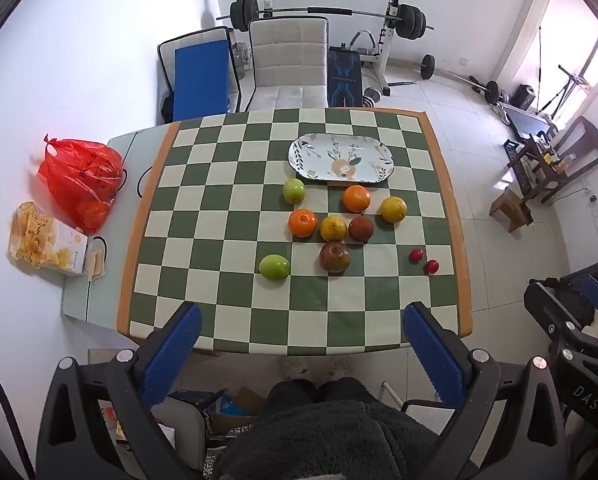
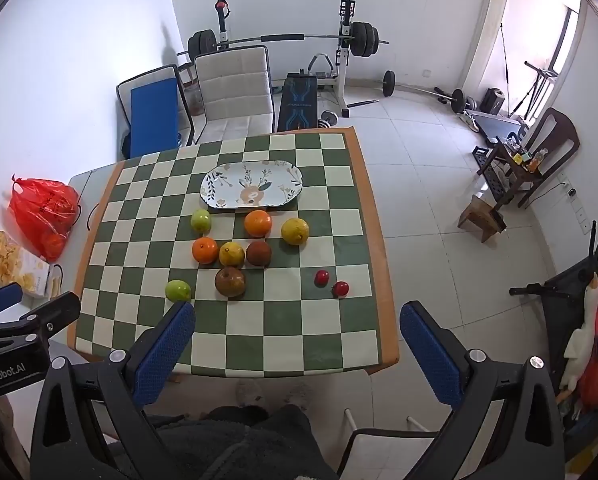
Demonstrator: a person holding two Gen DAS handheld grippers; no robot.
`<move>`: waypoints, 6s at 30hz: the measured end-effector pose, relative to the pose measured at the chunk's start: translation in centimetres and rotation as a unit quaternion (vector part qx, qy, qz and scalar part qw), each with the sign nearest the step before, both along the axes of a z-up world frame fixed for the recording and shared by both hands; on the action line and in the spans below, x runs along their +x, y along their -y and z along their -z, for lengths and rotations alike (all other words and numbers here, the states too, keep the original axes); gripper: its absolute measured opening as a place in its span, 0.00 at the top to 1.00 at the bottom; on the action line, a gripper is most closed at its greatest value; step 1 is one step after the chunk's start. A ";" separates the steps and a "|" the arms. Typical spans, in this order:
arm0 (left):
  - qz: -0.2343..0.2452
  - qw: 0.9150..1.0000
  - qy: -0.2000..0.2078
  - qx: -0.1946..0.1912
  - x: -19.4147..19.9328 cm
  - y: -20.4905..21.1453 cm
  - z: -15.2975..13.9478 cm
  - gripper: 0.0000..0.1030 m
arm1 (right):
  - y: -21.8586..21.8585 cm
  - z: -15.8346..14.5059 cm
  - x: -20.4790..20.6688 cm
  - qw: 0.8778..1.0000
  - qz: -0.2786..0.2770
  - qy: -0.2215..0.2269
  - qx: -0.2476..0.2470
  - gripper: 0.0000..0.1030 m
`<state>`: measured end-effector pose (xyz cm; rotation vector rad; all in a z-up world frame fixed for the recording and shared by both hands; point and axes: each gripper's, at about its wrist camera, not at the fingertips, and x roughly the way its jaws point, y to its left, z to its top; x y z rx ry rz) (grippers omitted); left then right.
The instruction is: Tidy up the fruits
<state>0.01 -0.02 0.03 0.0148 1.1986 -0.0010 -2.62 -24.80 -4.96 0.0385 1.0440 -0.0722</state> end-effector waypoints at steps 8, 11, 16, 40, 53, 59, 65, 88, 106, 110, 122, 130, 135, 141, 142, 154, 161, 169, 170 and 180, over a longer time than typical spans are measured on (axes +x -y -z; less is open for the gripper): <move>0.001 1.000 0.003 -0.005 0.0 -0.1 0.0 0.00 | -0.2 -0.2 0.1 1.000 -0.002 0.001 0.002 0.00; 0.000 1.000 0.004 -0.005 0.0 -0.2 0.0 0.00 | -0.3 -0.5 -0.1 1.000 -0.004 0.001 0.002 0.00; 0.001 1.000 0.005 -0.006 -0.1 -0.2 0.0 0.00 | -0.4 -0.5 -0.2 1.000 -0.004 0.002 0.001 0.00; 0.000 1.000 0.009 -0.007 0.5 -0.9 -1.7 0.00 | -0.7 -0.9 0.2 1.000 -0.003 0.007 0.003 0.00; 0.000 1.000 0.012 -0.009 0.3 -0.8 -1.5 0.00 | -0.6 -1.0 0.1 1.000 -0.004 0.009 0.002 0.00; -0.001 1.000 0.012 -0.010 1.2 -0.3 -1.8 0.00 | -0.5 -1.0 0.0 1.000 -0.004 0.011 0.003 0.00; -0.001 1.000 0.014 -0.011 1.6 0.0 -2.1 0.00 | -0.5 -1.0 0.0 1.000 -0.004 0.012 0.003 0.00; -0.001 1.000 0.018 -0.013 1.3 -0.1 -2.1 0.00 | -1.2 -3.1 0.9 1.000 -0.009 0.015 0.005 0.00; -0.101 0.993 -0.017 0.066 9.4 -6.7 8.9 0.01 | -4.6 12.8 12.3 0.992 -0.027 -0.071 0.103 0.00; -0.110 0.988 -0.092 0.053 12.7 -9.0 15.9 0.06 | -7.7 21.5 17.4 0.983 -0.042 -0.130 0.118 0.06; -0.068 0.979 -0.192 0.008 17.2 -10.8 27.5 0.07 | -14.1 40.3 23.9 0.967 -0.035 -0.243 0.076 0.31; 0.013 0.975 -0.223 0.006 18.7 -7.4 31.5 0.07 | -12.0 42.1 22.4 0.959 -0.038 -0.269 0.084 0.34; 0.044 0.970 -0.240 0.013 19.7 -5.6 34.9 0.07 | -10.5 43.7 20.6 0.954 -0.014 -0.283 0.102 0.33; 0.043 0.967 -0.250 -0.003 20.9 -5.5 37.8 0.43 | -11.1 44.1 20.7 0.954 -0.002 -0.281 0.101 0.32; 0.046 0.969 -0.245 0.001 21.1 -5.4 38.0 0.43 | -11.3 44.1 20.8 0.954 -0.001 -0.283 0.100 0.32; 0.046 0.973 -0.225 -0.005 22.7 -4.9 42.5 0.44 | -10.3 45.0 19.8 0.948 0.010 -0.303 0.101 0.32; 0.045 0.975 -0.217 -0.015 23.7 -4.8 44.4 0.44 | -9.6 44.6 19.8 0.945 0.035 -0.297 0.131 0.33; 0.032 0.981 -0.187 -0.046 27.6 -4.9 44.2 0.44 | -6.6 41.8 21.2 0.931 0.047 -0.278 0.231 0.33; 0.030 0.982 -0.180 -0.055 28.8 -4.6 43.8 0.44 | -6.1 41.1 21.9 0.930 0.046 -0.270 0.245 0.33; 0.018 0.976 -0.187 -0.107 39.4 1.7 33.0 0.44 | -1.5 35.9 38.7 0.949 0.006 -0.201 0.243 0.33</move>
